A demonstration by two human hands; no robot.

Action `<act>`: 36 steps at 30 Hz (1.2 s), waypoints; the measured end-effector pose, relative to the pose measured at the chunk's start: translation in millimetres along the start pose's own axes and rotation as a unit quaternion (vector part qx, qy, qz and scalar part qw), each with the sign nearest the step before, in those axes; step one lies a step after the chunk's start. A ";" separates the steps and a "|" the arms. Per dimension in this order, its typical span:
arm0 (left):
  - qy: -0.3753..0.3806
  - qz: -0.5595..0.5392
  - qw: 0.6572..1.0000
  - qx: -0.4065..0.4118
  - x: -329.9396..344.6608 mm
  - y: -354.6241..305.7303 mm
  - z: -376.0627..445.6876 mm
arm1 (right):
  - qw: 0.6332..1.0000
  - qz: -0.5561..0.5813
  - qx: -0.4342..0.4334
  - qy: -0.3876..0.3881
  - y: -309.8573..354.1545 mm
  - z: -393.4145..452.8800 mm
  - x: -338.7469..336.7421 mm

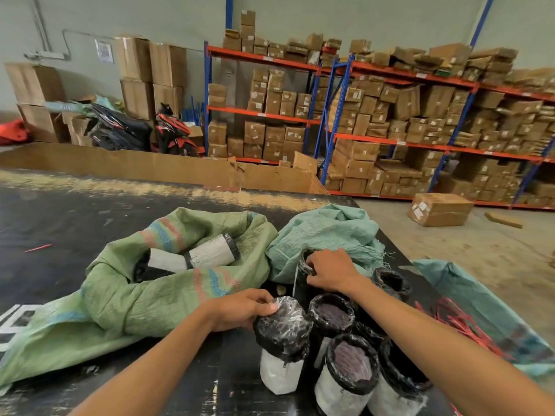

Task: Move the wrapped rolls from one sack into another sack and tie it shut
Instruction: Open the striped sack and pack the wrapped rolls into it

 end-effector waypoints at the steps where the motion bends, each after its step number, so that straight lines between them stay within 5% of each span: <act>1: -0.006 -0.021 1.000 0.005 -3.7 1.5 1.7 | 1.000 0.003 -0.007 -0.019 1.3 0.5 -6.1; 7: -0.067 -0.191 0.978 0.048 -39.8 -6.8 0.2 | 0.985 0.059 -0.021 -0.159 0.4 4.0 -54.6; 13: -0.248 -0.241 0.936 0.066 -100.3 -21.8 -29.0 | 0.909 0.351 0.017 -0.225 -7.7 21.6 -82.4; 18: -0.433 -0.280 0.852 0.090 -173.2 -12.0 -71.8 | 0.852 0.467 0.051 -0.232 10.3 72.4 -67.3; 25: -0.605 -0.126 0.785 0.043 -247.7 15.2 -123.5 | 0.706 0.686 0.114 -0.133 86.1 145.9 -11.7; 27: -0.627 -0.078 0.775 0.011 -252.2 20.6 -130.5 | 0.711 0.689 0.083 -0.112 112.9 163.6 -9.2; 34: -0.616 -0.056 0.781 -0.085 -276.6 63.9 -117.7 | 0.879 0.474 0.008 -0.044 145.3 217.0 19.0; 36: -0.629 -0.045 0.769 -0.106 -281.1 65.9 -115.8 | 0.893 0.447 0.031 -0.043 138.5 233.5 33.1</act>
Point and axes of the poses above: each hand's wrist, its own z-axis towards the middle knuckle, its own x-axis out of the palm, y = z × x, the point moved 8 cm from there along z, towards the middle knuckle, and after that the axes turned 8 degrees about -x, right-handed, at the moved point
